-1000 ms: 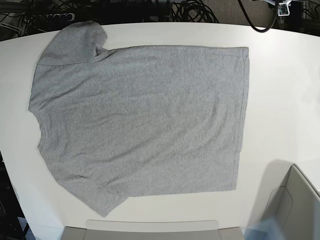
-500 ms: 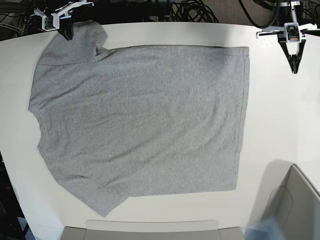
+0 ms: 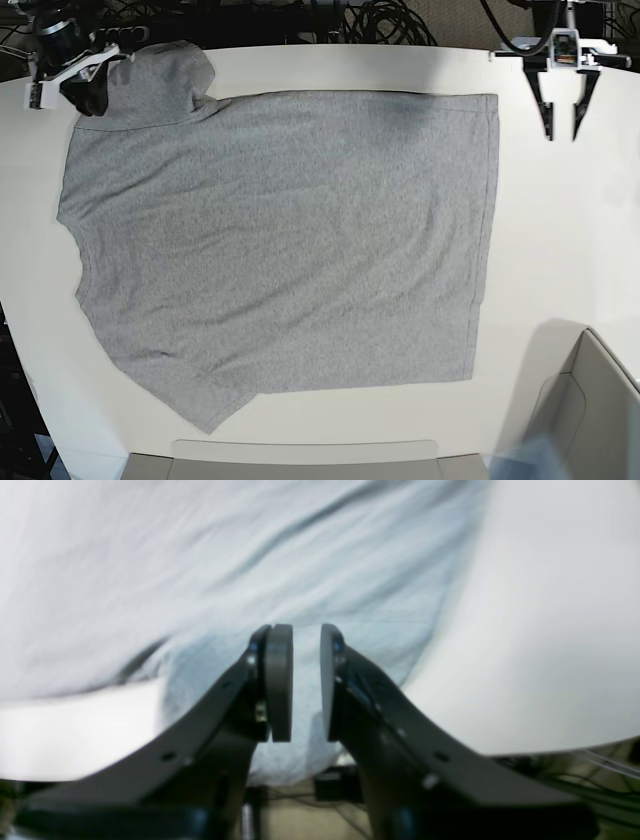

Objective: Fold the T-shirt properly
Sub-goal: 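Move both grippers down toward the shirt's shoulder corners by the collar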

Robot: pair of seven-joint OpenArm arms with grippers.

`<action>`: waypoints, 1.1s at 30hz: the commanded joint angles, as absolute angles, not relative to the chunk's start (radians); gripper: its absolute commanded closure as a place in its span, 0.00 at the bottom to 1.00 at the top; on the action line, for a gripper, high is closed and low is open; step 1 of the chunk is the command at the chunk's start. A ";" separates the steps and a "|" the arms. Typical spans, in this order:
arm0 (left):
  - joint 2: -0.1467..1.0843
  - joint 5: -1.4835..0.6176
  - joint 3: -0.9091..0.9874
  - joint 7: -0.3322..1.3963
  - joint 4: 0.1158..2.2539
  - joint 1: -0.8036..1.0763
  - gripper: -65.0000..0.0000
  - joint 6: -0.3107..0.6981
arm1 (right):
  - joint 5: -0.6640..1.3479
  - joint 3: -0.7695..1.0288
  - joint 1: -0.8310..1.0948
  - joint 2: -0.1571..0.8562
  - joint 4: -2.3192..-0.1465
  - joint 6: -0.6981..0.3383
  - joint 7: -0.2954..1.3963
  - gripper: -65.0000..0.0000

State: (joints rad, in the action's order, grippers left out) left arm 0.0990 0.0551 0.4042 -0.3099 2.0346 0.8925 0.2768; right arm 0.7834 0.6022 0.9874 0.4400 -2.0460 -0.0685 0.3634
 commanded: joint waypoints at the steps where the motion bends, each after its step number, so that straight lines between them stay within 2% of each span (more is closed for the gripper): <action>1: 0.116 0.044 0.400 -0.321 2.051 0.901 0.68 0.255 | 0.826 0.638 0.970 0.441 -2.061 -0.139 0.369 0.83; 6: 0.143 0.044 0.351 -0.292 2.051 0.895 0.68 0.255 | 0.944 0.863 0.791 0.303 -2.057 -0.509 0.618 0.84; 9: 0.213 0.036 0.303 -0.236 2.051 0.889 0.68 0.255 | 0.881 0.986 0.694 0.206 -2.061 -0.639 0.740 0.84; 14: 0.363 0.035 0.193 -0.088 2.051 0.811 0.68 0.255 | 0.809 1.032 0.661 0.173 -2.058 -0.654 0.762 0.84; 19: 0.366 0.035 0.116 -0.047 2.051 0.756 0.67 0.255 | 0.808 1.024 0.685 0.170 -2.055 -0.654 0.756 0.84; 22: 0.364 0.035 0.064 -0.035 2.051 0.756 0.61 0.255 | 0.808 1.013 0.684 0.176 -2.035 -0.657 0.756 0.84; 26: 0.363 0.016 -0.001 -0.007 2.051 0.762 0.55 0.254 | 0.811 1.007 0.688 0.240 -2.000 -0.659 0.756 0.84; 30: 0.364 -0.087 -0.015 0.018 2.052 0.762 0.54 0.254 | 0.898 0.978 0.711 0.318 -1.933 -0.661 0.756 0.83; 33: 0.366 -0.125 -0.008 0.019 2.052 0.759 0.54 0.251 | 0.955 0.955 0.714 0.340 -1.893 -0.661 0.756 0.83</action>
State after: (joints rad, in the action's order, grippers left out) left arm 0.3634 -0.1215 -0.0143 0.0452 2.0327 0.7544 0.2516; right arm 0.9314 0.9489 0.7097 0.3237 -1.8809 -0.6510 0.7784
